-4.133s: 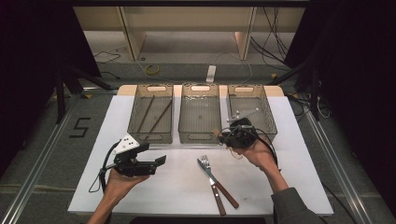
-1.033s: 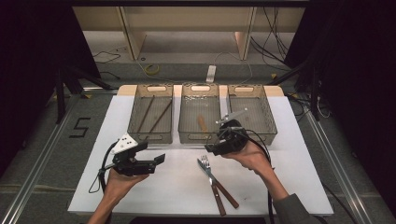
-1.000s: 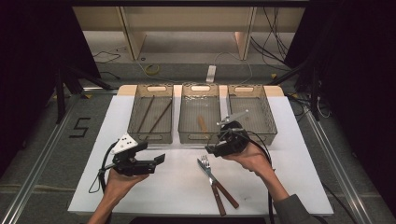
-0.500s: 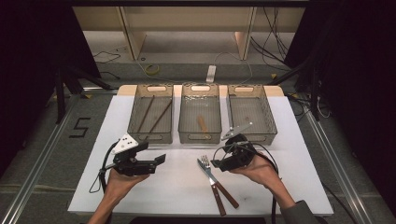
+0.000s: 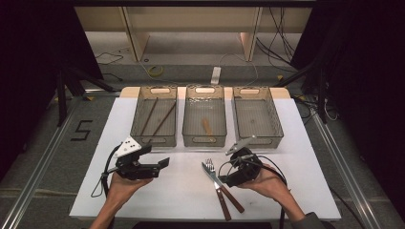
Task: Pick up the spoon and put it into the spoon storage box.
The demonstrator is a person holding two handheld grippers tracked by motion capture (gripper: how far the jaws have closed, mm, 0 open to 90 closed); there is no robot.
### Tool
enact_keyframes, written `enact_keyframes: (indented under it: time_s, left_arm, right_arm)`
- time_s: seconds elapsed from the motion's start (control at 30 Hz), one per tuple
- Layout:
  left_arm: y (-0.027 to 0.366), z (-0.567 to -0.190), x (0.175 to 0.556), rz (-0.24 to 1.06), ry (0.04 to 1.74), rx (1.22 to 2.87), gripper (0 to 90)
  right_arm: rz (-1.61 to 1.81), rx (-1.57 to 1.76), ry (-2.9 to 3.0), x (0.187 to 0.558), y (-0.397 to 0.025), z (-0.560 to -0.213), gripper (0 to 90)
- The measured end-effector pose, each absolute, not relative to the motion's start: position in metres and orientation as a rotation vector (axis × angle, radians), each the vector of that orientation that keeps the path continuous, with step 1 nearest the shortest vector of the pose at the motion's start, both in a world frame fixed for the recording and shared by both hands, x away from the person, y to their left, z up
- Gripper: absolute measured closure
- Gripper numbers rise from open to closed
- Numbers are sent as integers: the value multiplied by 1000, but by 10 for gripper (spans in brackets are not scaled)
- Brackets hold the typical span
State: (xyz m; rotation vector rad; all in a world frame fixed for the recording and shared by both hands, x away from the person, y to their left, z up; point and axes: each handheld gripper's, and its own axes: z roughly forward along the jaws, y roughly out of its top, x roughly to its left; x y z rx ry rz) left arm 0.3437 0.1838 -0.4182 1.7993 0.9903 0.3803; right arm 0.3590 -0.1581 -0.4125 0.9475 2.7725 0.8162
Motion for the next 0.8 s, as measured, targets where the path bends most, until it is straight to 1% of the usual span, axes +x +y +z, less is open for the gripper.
enact_keyframes:
  time_s: [0.43, 0.67, 0.8]
  left_arm:
    - [183, -418, 343, 383, 987, 1804, 136]
    - [184, -418, 343, 386, 984, 1805, 136]
    - [183, -418, 343, 384, 988, 1803, 136]
  right_arm:
    - [724, 944, 2841, 347, -158, -425, 289]
    - [695, 949, 2850, 342, -160, -431, 324]
    - [668, 947, 2862, 339, -160, -434, 358]
